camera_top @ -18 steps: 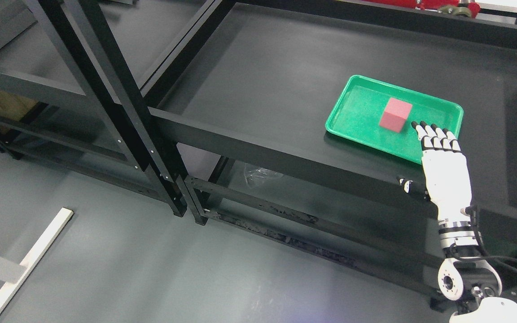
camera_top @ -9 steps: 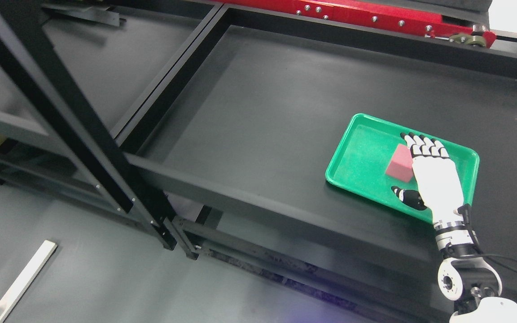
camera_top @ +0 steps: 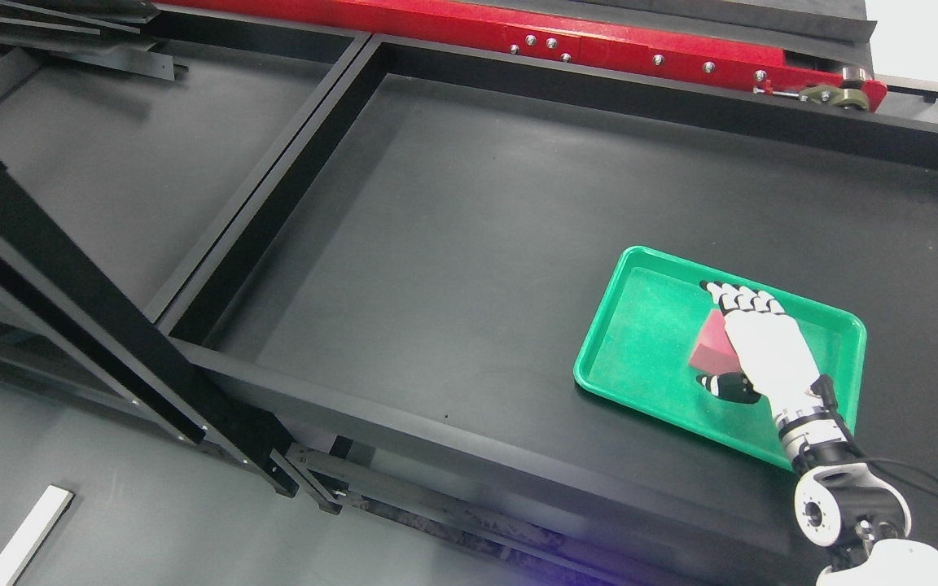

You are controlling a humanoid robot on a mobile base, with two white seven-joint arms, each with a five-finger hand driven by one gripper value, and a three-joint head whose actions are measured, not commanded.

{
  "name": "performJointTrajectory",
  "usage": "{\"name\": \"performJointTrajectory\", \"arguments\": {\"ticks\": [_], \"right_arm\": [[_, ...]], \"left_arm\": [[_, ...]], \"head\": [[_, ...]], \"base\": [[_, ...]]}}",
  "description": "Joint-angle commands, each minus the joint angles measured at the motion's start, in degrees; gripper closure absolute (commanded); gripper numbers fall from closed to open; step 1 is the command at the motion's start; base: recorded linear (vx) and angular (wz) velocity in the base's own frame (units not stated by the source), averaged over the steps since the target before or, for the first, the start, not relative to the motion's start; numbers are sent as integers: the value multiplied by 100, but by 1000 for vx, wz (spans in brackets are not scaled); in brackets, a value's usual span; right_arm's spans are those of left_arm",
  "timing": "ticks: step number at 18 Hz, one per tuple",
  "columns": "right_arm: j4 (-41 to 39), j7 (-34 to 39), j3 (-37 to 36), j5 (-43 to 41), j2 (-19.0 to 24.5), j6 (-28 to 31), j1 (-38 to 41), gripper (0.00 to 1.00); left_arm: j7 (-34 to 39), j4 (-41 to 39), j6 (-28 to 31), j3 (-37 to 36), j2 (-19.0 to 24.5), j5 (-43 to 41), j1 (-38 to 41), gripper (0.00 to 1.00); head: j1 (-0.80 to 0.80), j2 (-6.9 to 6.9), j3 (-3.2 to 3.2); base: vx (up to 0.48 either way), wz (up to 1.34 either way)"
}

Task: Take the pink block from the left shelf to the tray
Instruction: 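Reach the right hand over the pink cube in the green tray, then close the right hand fingers around the pink cube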

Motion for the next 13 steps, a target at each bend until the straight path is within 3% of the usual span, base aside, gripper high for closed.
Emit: {"name": "performJointTrajectory", "arguments": {"ticks": [1,13], "right_arm": [[218,290,29,-141,-71,-6,-141,0],[517,642,117,-141,-107,3,-106,2]], "left_arm": [[0,-100,-3,0,100,-9,-132,0],[0,-100,-3,0,100,-9,-132,0]], "head": [[0,0,0],[0,0,0]], "base": [[111,-2],[43,-4]]}}
